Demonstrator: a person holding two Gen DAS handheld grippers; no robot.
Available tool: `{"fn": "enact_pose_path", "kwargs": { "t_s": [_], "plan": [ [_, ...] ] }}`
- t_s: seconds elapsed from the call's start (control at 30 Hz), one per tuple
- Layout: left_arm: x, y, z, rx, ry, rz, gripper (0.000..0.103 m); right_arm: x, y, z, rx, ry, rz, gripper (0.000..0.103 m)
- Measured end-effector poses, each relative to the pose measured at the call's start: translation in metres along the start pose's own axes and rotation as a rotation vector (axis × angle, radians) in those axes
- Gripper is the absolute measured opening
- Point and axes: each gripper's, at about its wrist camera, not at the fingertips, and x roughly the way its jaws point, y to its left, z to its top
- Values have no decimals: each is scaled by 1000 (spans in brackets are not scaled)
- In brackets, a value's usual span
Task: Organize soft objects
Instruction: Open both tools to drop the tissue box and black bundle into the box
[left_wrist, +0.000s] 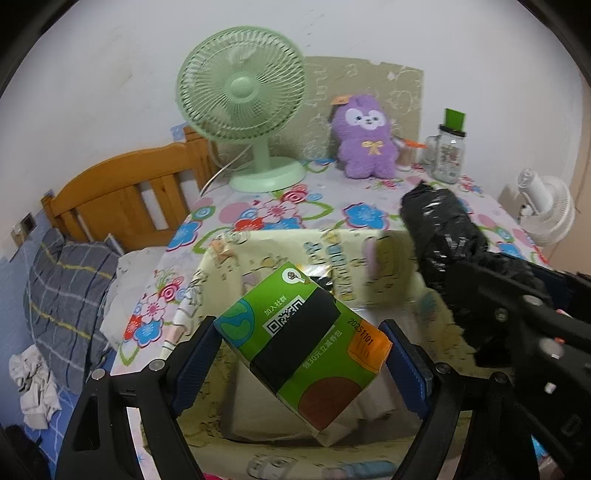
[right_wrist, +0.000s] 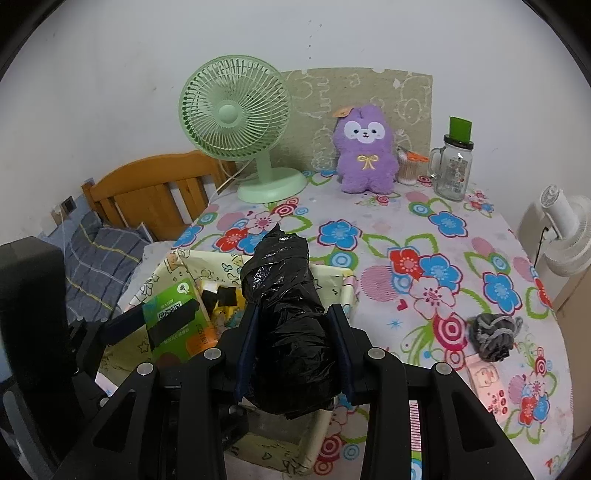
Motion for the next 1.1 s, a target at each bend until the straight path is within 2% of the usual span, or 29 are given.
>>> {"fn": "enact_pose_path", "kwargs": {
  "t_s": [0.1, 0.17, 0.3, 0.97, 1.0, 1.1],
  "plan": [
    [6, 4, -1, -15, 19, 10, 88, 4, 4, 0, -8, 4, 6, 40],
    [6, 5, -2, -13, 29, 2, 91, 6, 6, 0, -12, 9, 11, 40],
    [2, 4, -5, 4, 2, 6, 97, 9, 9, 1, -15, 9, 17, 40],
    [-5, 6, -12, 26, 2, -1, 98, 28, 18, -5, -11, 61, 67, 42],
    [-5, 6, -12, 27, 4, -1, 98, 29, 18, -5, -9, 67, 67, 43],
    [-5, 6, -12, 23, 2, 1, 99, 32, 20, -6, -18, 88, 67, 59]
  ]
}}
